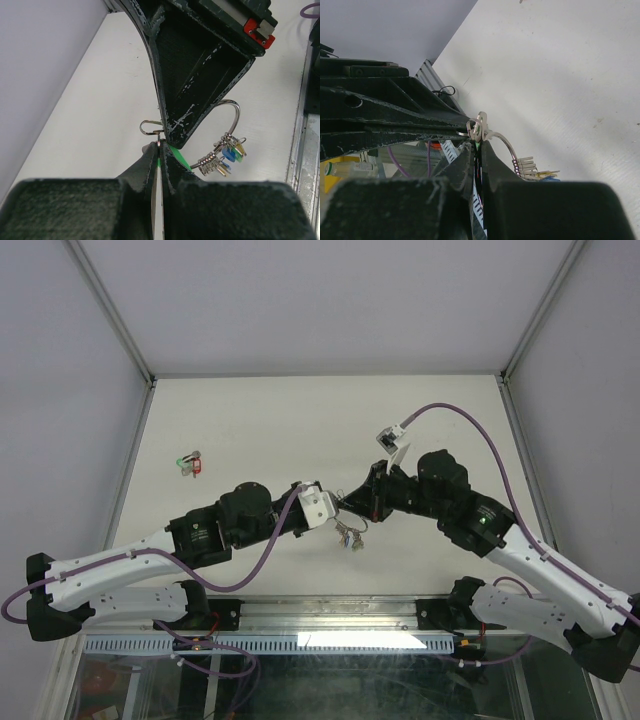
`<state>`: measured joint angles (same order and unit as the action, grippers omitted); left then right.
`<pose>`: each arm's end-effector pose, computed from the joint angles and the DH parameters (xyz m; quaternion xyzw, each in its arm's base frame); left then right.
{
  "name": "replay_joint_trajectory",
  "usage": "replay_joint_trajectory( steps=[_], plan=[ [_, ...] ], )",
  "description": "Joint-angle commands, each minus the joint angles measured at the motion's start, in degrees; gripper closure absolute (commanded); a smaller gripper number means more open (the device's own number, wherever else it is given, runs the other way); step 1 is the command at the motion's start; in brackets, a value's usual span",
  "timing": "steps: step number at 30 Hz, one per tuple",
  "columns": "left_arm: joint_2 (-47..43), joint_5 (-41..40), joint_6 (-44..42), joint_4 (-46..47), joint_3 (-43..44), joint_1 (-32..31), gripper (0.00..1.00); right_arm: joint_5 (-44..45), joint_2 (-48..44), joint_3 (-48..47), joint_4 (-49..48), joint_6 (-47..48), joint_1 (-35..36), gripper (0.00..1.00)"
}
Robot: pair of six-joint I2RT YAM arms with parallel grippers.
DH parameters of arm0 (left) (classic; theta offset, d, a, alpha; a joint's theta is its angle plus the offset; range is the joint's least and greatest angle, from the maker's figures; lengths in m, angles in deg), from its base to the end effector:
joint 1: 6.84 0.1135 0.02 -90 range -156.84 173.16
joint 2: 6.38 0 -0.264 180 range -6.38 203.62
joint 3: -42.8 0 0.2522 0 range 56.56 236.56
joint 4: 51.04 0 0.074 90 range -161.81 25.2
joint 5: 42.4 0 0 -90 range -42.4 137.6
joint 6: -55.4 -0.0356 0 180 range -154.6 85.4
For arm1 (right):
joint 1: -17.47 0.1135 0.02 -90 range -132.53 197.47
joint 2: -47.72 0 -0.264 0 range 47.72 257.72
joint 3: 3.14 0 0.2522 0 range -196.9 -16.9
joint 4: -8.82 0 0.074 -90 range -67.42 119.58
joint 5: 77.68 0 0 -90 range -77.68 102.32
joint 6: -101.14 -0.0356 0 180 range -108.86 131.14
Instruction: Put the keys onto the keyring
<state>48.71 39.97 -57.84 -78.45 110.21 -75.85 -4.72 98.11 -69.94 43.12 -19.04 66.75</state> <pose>0.0835 -0.2045 0.3554 0.5429 0.5781 -0.1873 0.5796 0.1202 0.1557 0.3549 -0.2186 0.7740 0.4642 0.3711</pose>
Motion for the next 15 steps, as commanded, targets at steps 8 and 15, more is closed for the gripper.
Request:
replay_joint_trajectory(
  steps=[8,15],
  plan=[
    [0.01,-1.72,-0.88,3.84,2.88,-0.05,1.00,-3.22,0.05,-1.44,-5.77,-1.12,0.29,1.00],
    [0.35,-1.46,-0.99,4.96,3.09,-0.13,1.00,-4.42,0.61,-1.12,-6.36,-1.64,0.25,1.00]
  ],
)
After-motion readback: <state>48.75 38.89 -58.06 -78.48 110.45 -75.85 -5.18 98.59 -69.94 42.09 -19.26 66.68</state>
